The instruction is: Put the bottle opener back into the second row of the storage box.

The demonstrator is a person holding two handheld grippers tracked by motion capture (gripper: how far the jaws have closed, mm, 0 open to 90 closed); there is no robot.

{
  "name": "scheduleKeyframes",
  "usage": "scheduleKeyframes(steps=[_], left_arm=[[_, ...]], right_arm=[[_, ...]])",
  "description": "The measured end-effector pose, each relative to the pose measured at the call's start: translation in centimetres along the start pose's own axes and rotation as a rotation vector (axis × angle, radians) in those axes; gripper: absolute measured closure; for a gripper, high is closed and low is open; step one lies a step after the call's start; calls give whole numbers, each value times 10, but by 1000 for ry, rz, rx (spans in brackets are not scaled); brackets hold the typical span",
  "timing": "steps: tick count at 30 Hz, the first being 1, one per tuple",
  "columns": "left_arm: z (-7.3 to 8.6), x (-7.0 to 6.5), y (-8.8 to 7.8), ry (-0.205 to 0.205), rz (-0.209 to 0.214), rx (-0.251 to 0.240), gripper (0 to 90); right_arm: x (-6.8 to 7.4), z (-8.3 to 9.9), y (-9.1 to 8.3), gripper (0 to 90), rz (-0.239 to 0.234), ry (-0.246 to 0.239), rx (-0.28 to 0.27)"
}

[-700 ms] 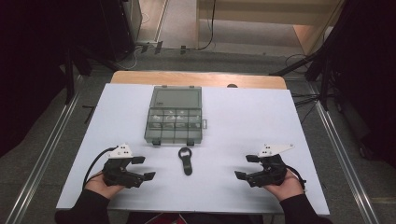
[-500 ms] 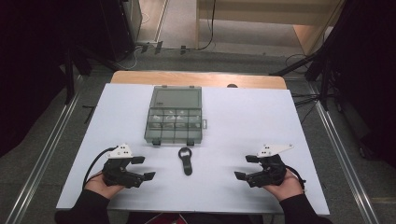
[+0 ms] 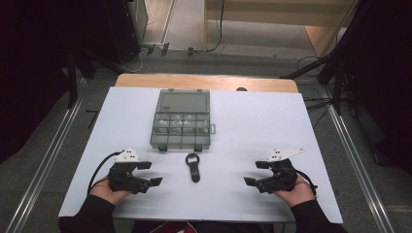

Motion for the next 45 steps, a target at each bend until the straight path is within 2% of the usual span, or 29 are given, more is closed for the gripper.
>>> scheduleKeyframes(steps=[25,31,34,45], left_arm=[[2,2,-1,-1,-6,-7,239],[1,2,1,6,-3,1,239],[0,2,1,0,2,-5,239],[-1,0,3,15,16,2,239]], right_arm=[[-1,-1,5,215,-18,6,3],[0,-1,7,215,-33,-16,6],[2,-4,12,215,-55,-28,6],[14,-15,24,214,-55,-45,4]])
Point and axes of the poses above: each handheld gripper's, and its own axes: y roughly forward along the jaws, z roughly out of its underside, x roughly to its left, the point moved 2 cm from there along y, roughly forward along the jaws, and after that the axes turned 4 degrees about -x, right-handed, at the moved point
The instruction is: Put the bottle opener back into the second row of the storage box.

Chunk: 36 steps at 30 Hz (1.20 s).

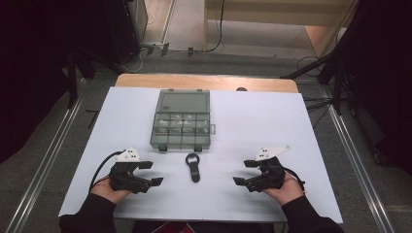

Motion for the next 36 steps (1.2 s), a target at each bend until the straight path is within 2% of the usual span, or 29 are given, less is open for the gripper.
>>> scheduleKeyframes(steps=[11,16,21,36], left_arm=[[3,1,-4,5,-13,-12,239],[4,2,-4,5,-14,-9,239],[5,1,-5,3,-13,-12,239],[4,0,-3,11,-10,-5,239]], right_arm=[[9,-18,12,213,4,14,-10],[9,-27,22,213,-7,51,-12],[11,-34,32,213,4,41,2],[19,-55,50,209,47,90,16]])
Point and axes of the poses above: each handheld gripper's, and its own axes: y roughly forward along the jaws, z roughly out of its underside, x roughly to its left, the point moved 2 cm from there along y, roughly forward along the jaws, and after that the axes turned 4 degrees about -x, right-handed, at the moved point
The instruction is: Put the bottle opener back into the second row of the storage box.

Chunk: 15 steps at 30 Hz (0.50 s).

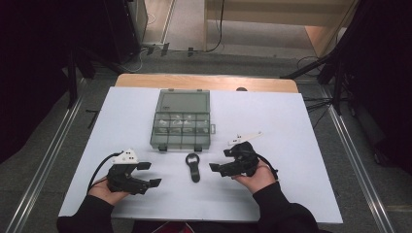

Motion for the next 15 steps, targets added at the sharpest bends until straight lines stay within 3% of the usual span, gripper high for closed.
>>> scheduleKeyframes(steps=[15], left_arm=[[1,1,0,-1,-8,6,239]], right_arm=[[15,-20,16,230,8,16,43]])
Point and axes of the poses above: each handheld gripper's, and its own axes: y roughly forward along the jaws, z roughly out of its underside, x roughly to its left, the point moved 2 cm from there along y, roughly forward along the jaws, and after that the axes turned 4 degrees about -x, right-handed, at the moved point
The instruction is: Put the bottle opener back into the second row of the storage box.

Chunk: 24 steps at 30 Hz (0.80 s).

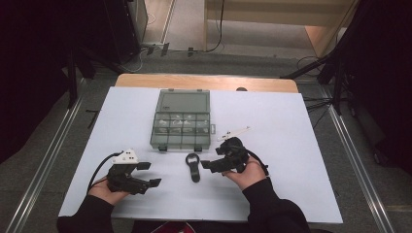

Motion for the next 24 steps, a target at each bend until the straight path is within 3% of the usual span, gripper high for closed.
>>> scheduleKeyframes(steps=[16,24], left_arm=[[0,0,0,4,1,-1,239],[-1,0,0,6,2,0,239]], right_arm=[[13,-13,25,250,15,10,79],[18,-13,36,259,47,36,150]])
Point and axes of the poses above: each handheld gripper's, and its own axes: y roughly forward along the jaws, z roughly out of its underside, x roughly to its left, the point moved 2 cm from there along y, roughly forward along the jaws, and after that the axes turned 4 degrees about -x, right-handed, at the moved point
